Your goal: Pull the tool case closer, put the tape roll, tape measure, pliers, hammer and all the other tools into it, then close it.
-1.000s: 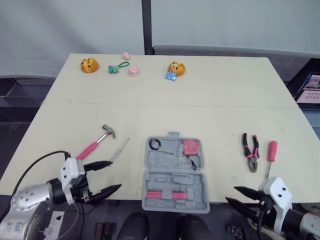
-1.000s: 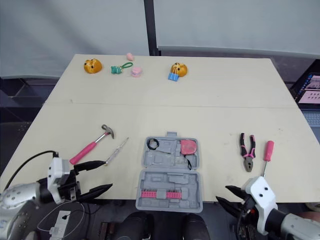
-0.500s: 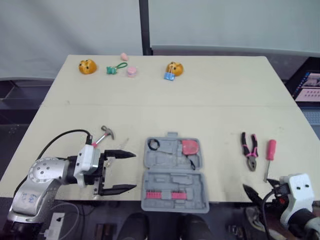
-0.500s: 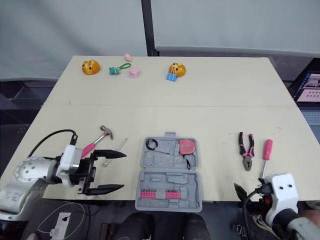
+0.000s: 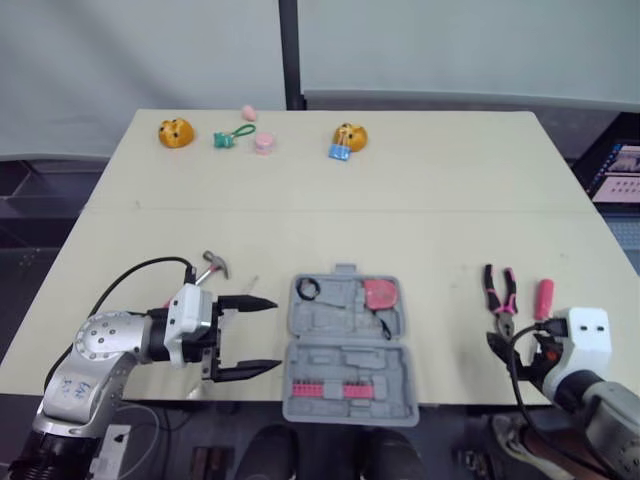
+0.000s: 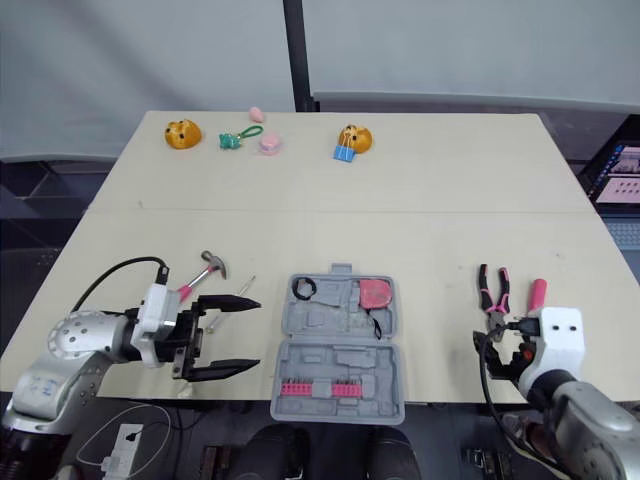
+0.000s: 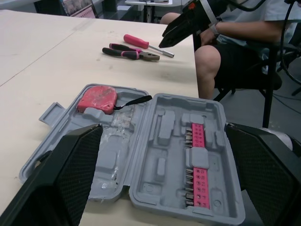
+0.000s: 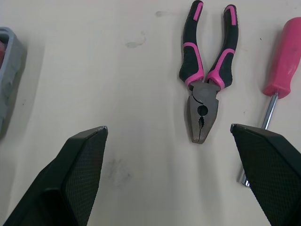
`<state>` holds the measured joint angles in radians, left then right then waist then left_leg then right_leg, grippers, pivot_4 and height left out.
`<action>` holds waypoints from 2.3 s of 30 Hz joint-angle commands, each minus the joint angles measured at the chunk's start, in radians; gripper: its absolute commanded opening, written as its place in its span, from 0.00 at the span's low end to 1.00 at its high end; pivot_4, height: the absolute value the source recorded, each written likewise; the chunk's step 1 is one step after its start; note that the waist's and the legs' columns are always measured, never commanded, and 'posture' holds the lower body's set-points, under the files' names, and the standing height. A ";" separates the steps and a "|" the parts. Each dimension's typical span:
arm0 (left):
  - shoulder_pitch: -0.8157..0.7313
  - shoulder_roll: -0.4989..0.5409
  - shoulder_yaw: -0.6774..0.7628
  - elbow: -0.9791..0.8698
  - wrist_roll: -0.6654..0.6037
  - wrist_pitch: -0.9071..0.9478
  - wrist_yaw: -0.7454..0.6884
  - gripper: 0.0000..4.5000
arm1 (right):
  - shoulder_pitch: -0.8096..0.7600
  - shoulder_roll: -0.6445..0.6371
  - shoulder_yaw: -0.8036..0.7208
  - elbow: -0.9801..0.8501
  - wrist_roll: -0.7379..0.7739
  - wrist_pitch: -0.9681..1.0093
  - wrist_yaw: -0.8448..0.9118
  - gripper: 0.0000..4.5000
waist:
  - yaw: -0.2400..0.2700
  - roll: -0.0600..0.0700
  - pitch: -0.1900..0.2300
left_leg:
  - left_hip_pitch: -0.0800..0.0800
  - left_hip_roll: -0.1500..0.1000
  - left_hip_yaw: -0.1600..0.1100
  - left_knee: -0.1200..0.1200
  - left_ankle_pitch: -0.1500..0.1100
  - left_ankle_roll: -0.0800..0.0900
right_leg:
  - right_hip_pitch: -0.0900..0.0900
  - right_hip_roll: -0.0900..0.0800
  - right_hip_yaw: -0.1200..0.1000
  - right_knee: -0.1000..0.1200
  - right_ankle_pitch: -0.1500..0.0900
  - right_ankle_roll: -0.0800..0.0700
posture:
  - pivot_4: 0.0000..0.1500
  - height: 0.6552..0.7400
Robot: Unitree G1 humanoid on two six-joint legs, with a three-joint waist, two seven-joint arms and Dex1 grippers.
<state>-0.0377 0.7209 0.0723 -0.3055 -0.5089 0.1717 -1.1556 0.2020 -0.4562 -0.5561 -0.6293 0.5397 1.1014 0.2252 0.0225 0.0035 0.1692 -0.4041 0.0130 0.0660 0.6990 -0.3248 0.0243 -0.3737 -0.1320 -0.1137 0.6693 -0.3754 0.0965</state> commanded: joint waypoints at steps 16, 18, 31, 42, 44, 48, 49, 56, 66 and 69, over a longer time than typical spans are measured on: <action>0.063 0.013 0.036 -0.058 0.013 -0.061 0.028 1.00 | -0.236 -0.021 0.108 0.323 -0.170 -0.048 -0.077 0.99 | -0.002 0.000 0.000 | -0.001 0.000 0.001 0.000 0.000 0.000 | -0.002 0.000 0.000 0.005 0.000 -0.001 | 1.00 0.15; 0.070 0.015 0.040 -0.064 0.013 -0.061 0.032 1.00 | -0.250 -0.013 0.119 0.355 -0.184 -0.070 -0.076 0.99 | -0.002 0.000 0.000 | -0.001 0.000 0.001 0.000 0.000 0.000 | -0.002 0.000 0.000 0.005 0.000 -0.001 | 1.00 0.15; 0.084 0.025 0.060 -0.071 0.012 -0.059 0.035 1.00 | -0.333 0.022 0.147 0.486 -0.221 -0.131 -0.083 0.99 | -0.005 0.000 0.000 | -0.001 0.000 0.001 0.000 0.001 0.000 | -0.002 0.000 0.000 0.006 0.000 -0.001 | 1.00 0.15; 0.093 0.023 0.063 -0.071 0.015 -0.061 0.034 1.00 | -0.319 0.036 0.114 0.468 -0.208 -0.098 -0.097 0.99 | -0.007 0.000 0.000 | -0.001 0.000 0.001 0.000 0.001 0.000 | -0.002 0.000 0.000 0.006 0.000 -0.001 | 1.00 0.15; 0.093 0.021 0.060 -0.070 0.016 -0.063 0.035 1.00 | -0.316 0.039 0.109 0.461 -0.205 -0.091 -0.098 0.99 | -0.005 0.000 0.000 | -0.001 0.000 0.001 0.000 0.001 0.000 | -0.002 0.000 0.000 0.006 0.000 -0.001 | 1.00 0.15; 0.093 0.018 0.057 -0.071 0.017 -0.063 0.035 1.00 | -0.309 0.040 0.100 0.443 -0.202 -0.075 -0.094 0.99 | -0.002 0.000 0.000 | -0.001 0.000 0.001 0.000 0.001 0.000 | -0.002 0.000 0.000 0.005 0.000 -0.001 | 1.00 0.15; 0.093 0.017 0.057 -0.071 0.018 -0.063 0.035 1.00 | -0.307 0.040 0.097 0.439 -0.201 -0.071 -0.094 0.99 | -0.001 0.000 0.000 | -0.001 0.000 0.001 0.000 0.001 0.000 | -0.002 0.000 0.000 0.006 0.000 -0.001 | 1.00 0.15; 0.091 0.013 0.052 -0.073 0.020 -0.062 0.038 1.00 | -0.300 0.042 0.096 0.436 -0.202 -0.067 -0.086 0.93 | -0.002 0.000 0.000 | -0.001 0.000 0.001 0.000 0.001 0.000 | -0.002 0.000 0.000 0.005 0.000 -0.001 | 1.00 0.15; 0.097 0.011 0.050 -0.075 0.018 -0.061 0.043 1.00 | -0.303 0.022 0.114 0.439 -0.208 -0.077 -0.071 0.21 | -0.005 0.000 0.000 | -0.001 0.000 0.001 0.000 0.000 0.000 | -0.002 0.000 0.000 0.005 0.000 -0.001 | 1.00 0.15; 0.097 0.010 0.060 -0.072 0.006 -0.048 0.049 1.00 | -0.291 -0.011 0.133 0.400 -0.211 -0.066 -0.052 0.21 | -0.004 0.000 0.000 | -0.001 0.000 0.001 0.000 0.000 0.000 | -0.002 0.000 0.000 0.005 0.000 -0.001 | 1.00 0.15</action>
<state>0.0531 0.7288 0.1168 -0.3470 -0.4872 0.1232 -1.1142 -0.1024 -0.4371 -0.4288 -0.1878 0.3332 1.0267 0.1529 0.0184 0.0039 0.1692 -0.4048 0.0132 0.0667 0.6989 -0.3243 0.0241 -0.3758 -0.1320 -0.1135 0.6744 -0.3759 0.0957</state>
